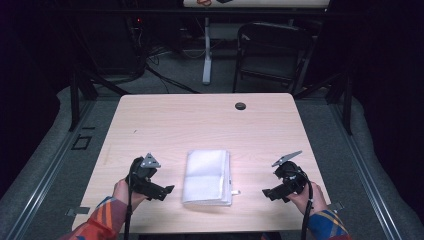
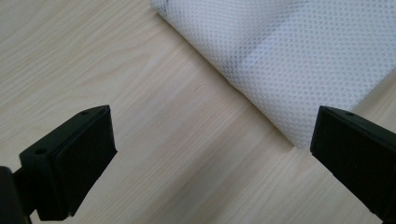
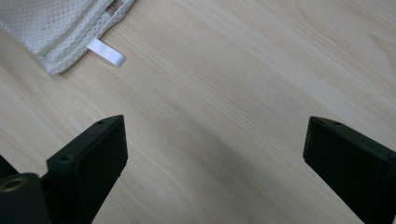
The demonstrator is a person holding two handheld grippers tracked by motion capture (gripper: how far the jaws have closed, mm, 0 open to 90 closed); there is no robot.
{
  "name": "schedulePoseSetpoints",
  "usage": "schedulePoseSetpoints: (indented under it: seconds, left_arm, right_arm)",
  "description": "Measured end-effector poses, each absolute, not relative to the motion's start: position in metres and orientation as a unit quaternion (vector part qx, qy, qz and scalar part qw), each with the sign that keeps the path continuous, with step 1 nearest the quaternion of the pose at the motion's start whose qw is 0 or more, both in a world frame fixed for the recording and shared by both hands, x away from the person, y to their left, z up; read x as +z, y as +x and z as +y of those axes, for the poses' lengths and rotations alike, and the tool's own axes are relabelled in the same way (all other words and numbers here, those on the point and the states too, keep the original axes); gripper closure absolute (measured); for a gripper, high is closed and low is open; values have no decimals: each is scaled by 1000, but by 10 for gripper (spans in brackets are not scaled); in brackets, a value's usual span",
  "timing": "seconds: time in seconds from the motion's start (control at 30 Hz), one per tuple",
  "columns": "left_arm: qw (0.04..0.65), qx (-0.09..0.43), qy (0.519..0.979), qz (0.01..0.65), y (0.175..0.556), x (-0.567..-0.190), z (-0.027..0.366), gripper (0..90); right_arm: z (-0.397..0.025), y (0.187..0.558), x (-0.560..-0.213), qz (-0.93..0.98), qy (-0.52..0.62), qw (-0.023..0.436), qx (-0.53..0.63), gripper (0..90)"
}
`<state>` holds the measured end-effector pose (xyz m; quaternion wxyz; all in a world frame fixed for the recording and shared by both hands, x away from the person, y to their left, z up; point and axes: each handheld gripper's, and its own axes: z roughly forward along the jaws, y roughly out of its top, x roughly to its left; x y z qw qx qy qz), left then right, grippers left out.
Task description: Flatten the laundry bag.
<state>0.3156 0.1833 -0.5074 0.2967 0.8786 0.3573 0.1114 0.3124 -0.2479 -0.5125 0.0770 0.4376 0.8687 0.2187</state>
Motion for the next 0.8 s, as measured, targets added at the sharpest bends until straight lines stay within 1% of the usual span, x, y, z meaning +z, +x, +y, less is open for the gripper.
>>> schedulePoseSetpoints:
  seconds: [0.17,0.2,0.3,0.43,0.53,0.6,0.7,0.73,0.8]
  left_arm:
    - [300,109,880,351,316,-507,177,0]
    - [303,107,880,351,315,-508,175,1]
    - [302,111,882,345,315,-507,173,1]
    - [309,113,881,340,314,-507,167,0]
    - [301,107,888,331,314,-509,159,1]
    - [293,92,893,328,317,-514,154,4]
    - [294,89,895,324,317,-515,151,7]
    - [295,84,899,312,317,-514,146,9]
    - [297,88,899,311,316,-515,143,14]
  right_arm:
    - [-245,314,-514,874,433,69,212,65]
    - [-243,315,-515,873,432,61,218,67]
    - [-243,315,-515,875,430,67,212,68]
    - [-243,315,-515,871,434,61,224,72]
    - [-242,316,-515,873,432,64,218,73]
    - [-239,316,-515,873,432,62,218,73]
    - [-237,316,-515,873,430,58,222,75]
    - [-237,316,-514,873,430,56,222,75]
    - [-236,316,-515,872,433,60,222,76]
